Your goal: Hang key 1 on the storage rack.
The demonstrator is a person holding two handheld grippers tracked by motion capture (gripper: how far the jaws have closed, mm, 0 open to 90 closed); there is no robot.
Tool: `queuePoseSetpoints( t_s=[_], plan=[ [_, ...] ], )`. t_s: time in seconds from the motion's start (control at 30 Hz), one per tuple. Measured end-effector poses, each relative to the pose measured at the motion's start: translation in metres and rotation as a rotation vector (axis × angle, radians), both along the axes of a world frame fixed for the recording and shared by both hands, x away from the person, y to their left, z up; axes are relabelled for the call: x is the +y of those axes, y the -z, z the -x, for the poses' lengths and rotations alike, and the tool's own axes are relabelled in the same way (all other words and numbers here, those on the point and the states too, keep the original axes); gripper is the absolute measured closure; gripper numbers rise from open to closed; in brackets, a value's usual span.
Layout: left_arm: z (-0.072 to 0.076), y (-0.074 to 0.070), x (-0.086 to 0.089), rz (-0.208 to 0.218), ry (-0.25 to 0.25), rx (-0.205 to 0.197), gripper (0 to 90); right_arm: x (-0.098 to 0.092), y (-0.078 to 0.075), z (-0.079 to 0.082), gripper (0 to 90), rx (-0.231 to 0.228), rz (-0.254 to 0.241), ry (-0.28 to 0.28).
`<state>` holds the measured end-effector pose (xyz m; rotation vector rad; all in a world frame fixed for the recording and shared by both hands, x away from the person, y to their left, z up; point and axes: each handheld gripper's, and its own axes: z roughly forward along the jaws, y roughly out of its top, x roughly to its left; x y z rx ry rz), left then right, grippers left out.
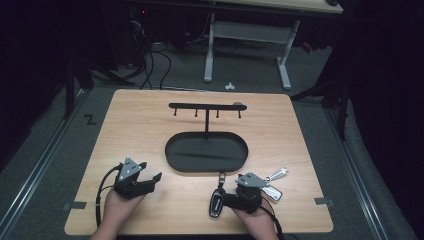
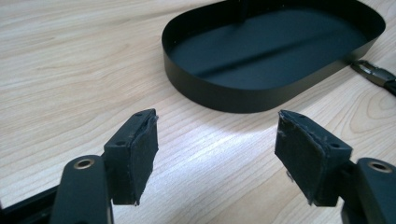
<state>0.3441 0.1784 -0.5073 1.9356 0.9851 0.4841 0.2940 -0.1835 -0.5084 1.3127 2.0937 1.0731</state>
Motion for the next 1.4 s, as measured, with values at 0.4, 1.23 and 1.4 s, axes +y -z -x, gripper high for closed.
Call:
queuePoseSetpoints(
  t_s=[0.4,1.23,1.4],
  plan=[
    [-0.001,0.001,0.005,0.008,-0.008,0.017,30.4,0.032,0.009,-0.007,23.6,0.040,0.028,-0.077],
    [-0.001,0.003,0.006,-0.001,-0.004,0.023,30.3,0.012,0.011,-0.003,35.1,0.094,0.067,-0.034],
    [-0.001,0.003,0.006,0.001,-0.004,0.025,30.3,0.005,0.009,-0.003,36.0,0.093,0.061,-0.021]
  ],
)
